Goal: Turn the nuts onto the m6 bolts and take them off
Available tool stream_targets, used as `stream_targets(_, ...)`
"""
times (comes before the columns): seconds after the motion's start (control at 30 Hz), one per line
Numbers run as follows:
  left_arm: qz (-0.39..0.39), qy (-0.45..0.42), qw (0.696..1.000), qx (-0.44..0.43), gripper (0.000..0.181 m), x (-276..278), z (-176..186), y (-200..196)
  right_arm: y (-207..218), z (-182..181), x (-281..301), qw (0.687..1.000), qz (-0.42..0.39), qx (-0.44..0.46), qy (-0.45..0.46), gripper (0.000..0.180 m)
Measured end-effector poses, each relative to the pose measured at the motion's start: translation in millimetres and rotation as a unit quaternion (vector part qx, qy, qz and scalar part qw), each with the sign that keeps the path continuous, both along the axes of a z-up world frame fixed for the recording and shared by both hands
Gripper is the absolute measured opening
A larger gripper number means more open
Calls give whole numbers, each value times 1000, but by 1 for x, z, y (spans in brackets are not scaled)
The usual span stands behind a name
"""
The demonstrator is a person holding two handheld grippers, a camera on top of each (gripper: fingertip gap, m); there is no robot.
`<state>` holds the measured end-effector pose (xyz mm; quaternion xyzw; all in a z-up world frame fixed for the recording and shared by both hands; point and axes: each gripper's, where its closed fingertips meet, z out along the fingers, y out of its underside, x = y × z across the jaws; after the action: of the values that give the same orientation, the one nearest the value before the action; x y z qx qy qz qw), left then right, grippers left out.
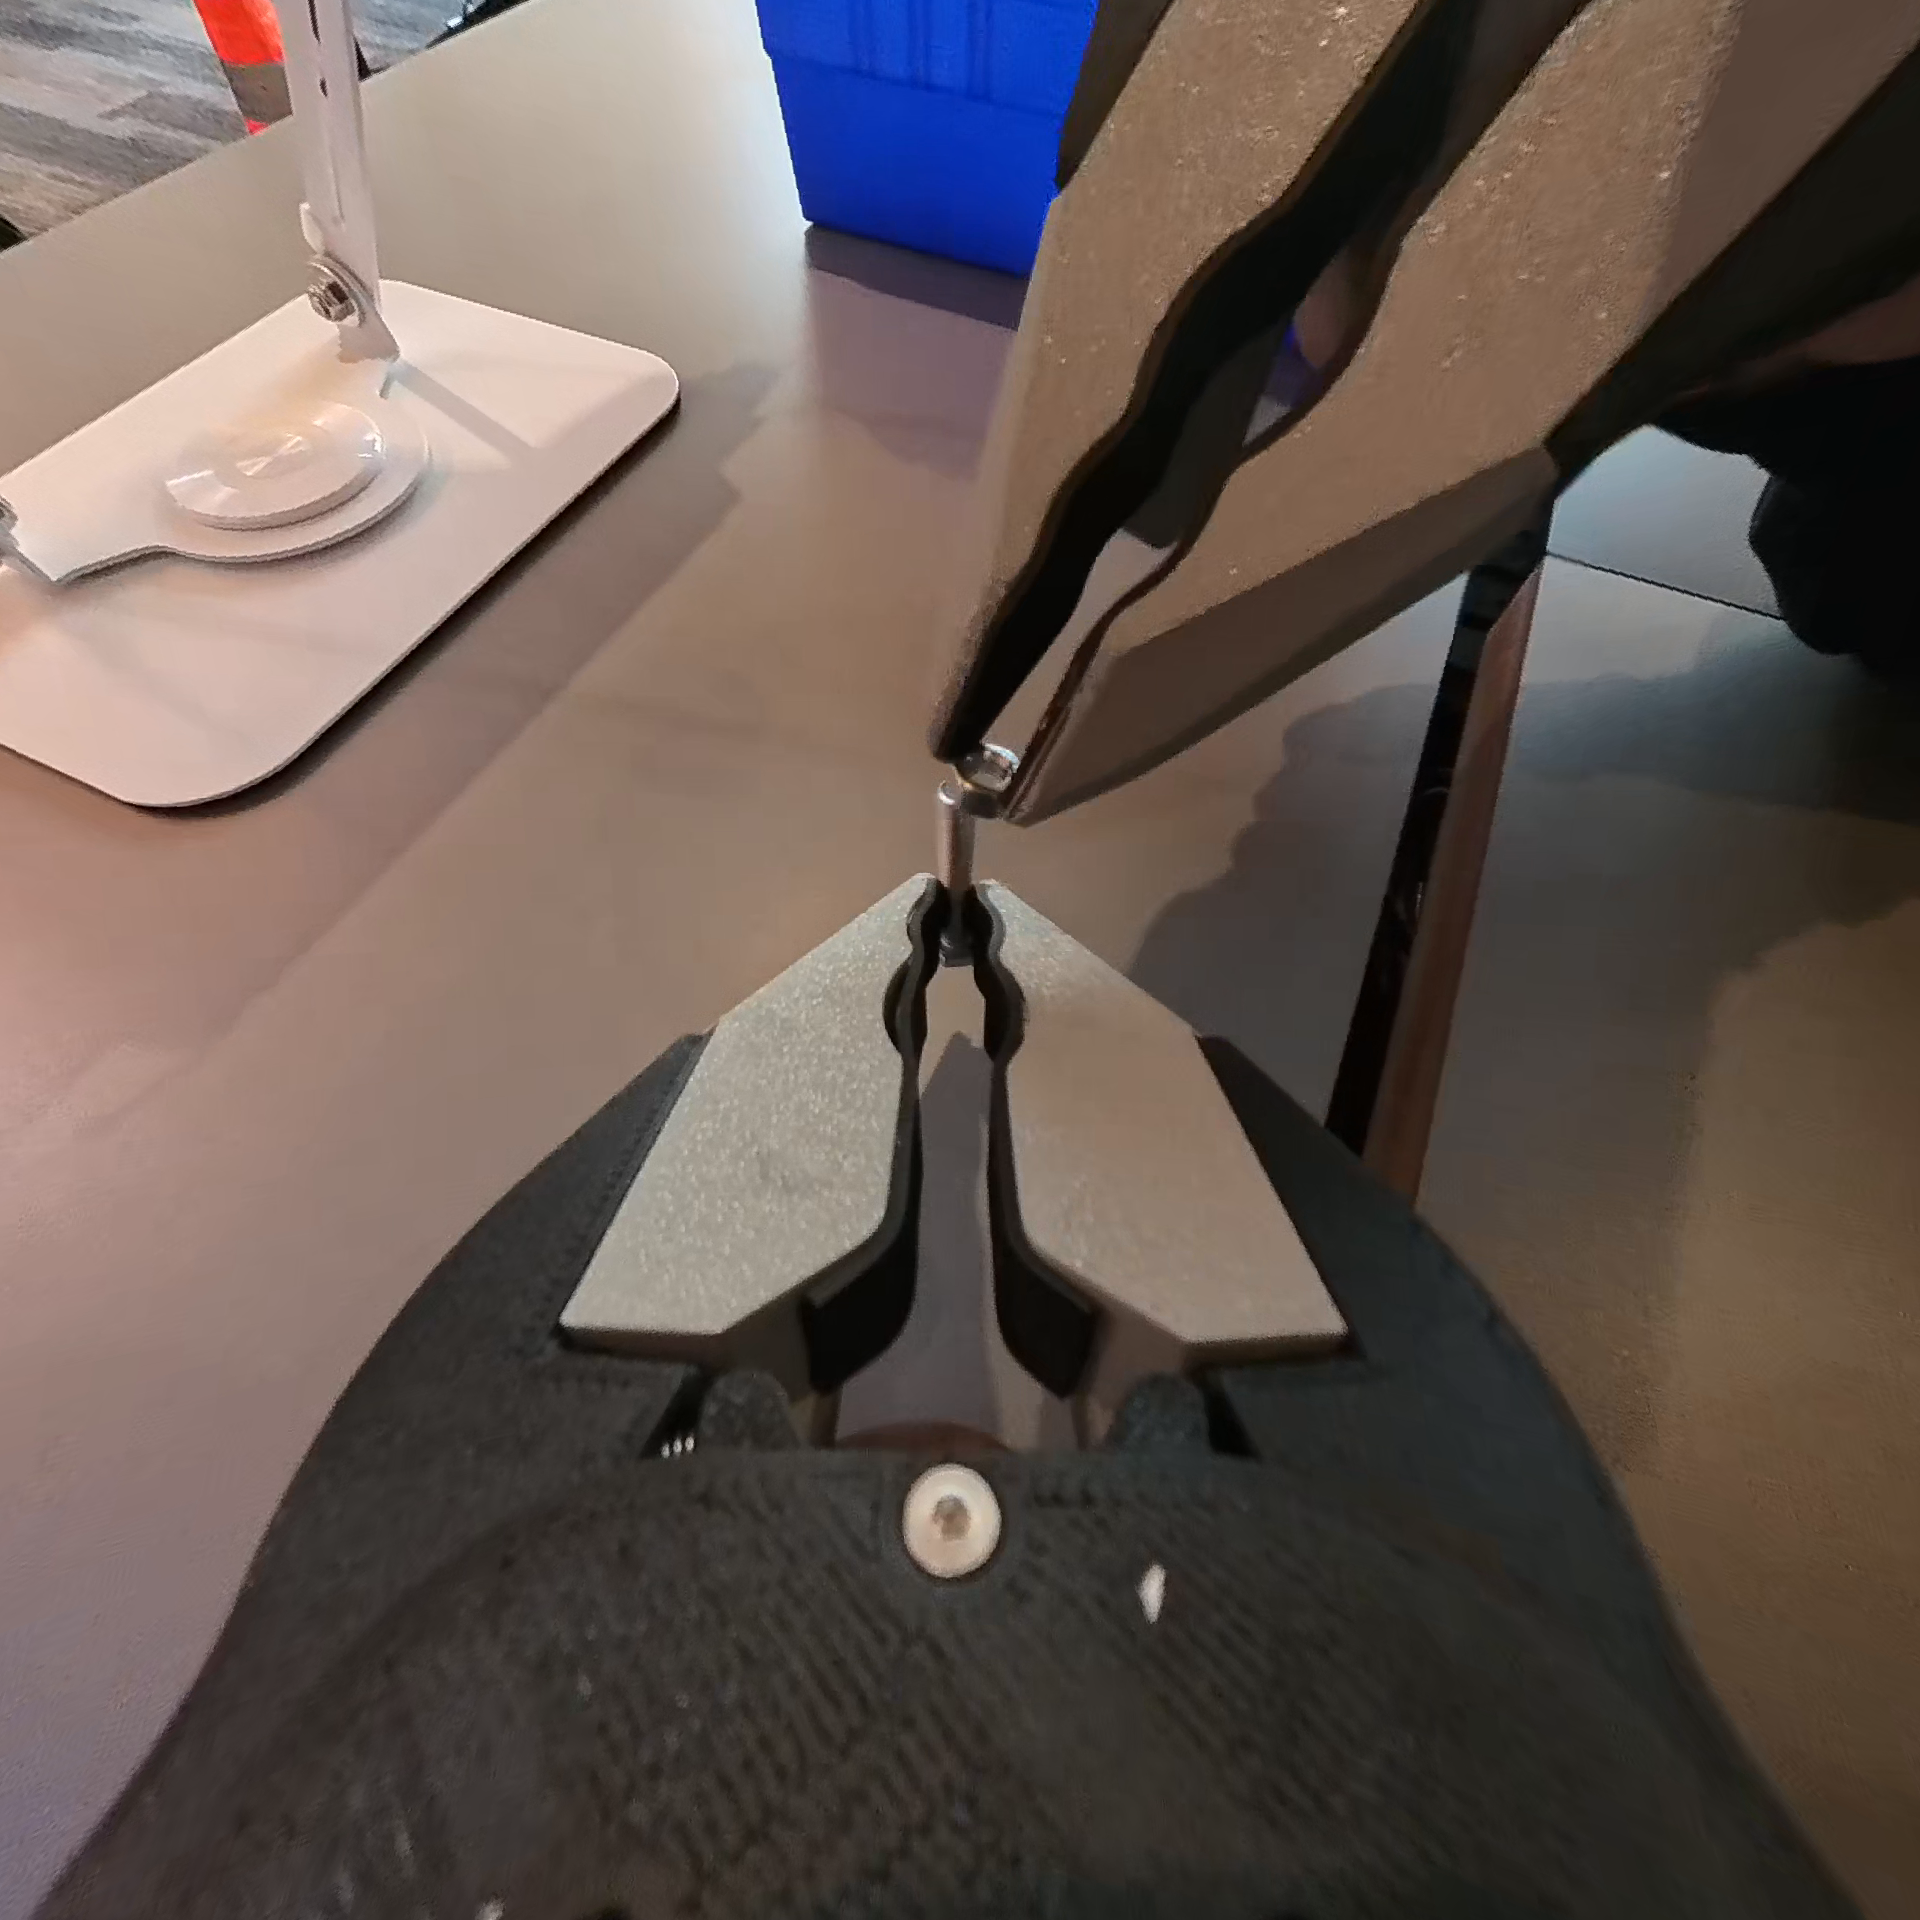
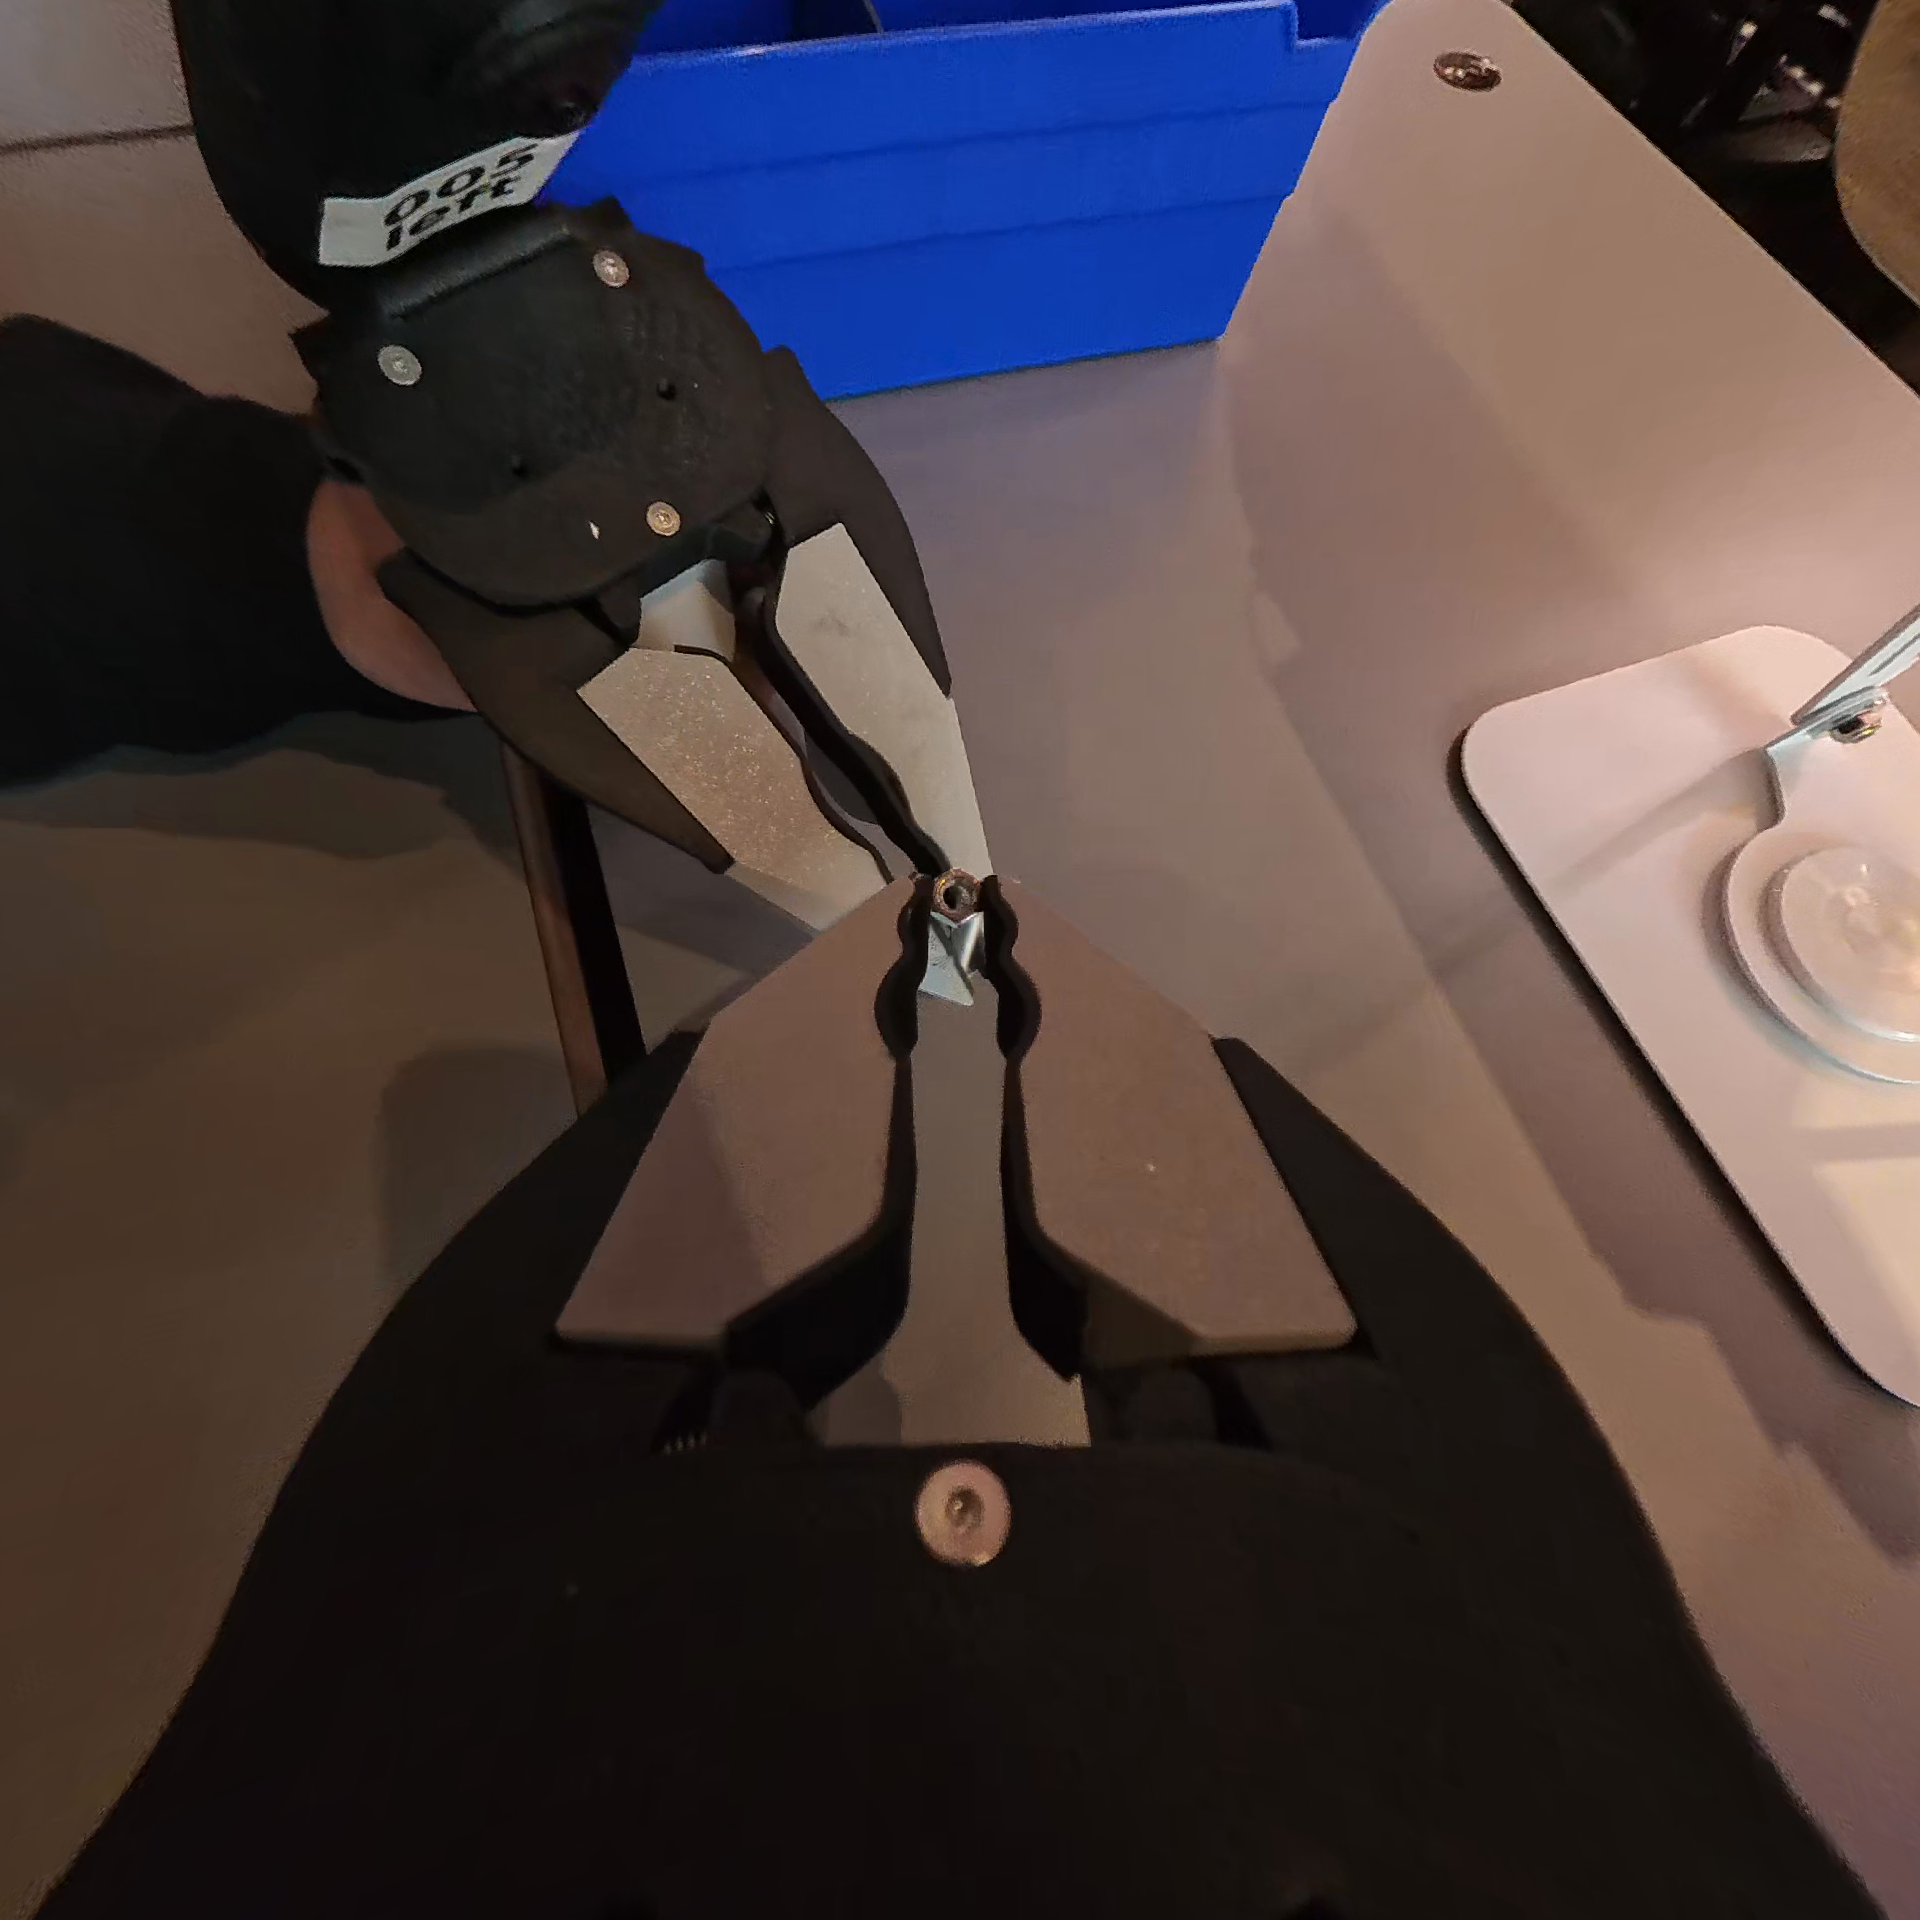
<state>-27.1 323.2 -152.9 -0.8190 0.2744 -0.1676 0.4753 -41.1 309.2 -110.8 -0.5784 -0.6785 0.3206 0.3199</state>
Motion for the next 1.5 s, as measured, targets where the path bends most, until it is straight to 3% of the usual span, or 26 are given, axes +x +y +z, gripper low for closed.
stream_targets(0.83, -6, 21, 1000, 0, 2, 3, -4, -1, 1, -7, 2, 1000, -3, 14, -20, 7)
stream_targets(1.5, -4, 4, 1000, 3, 2, 2, 0, 0, 1, 10, 11, 998, 23, -42, 36, 19)
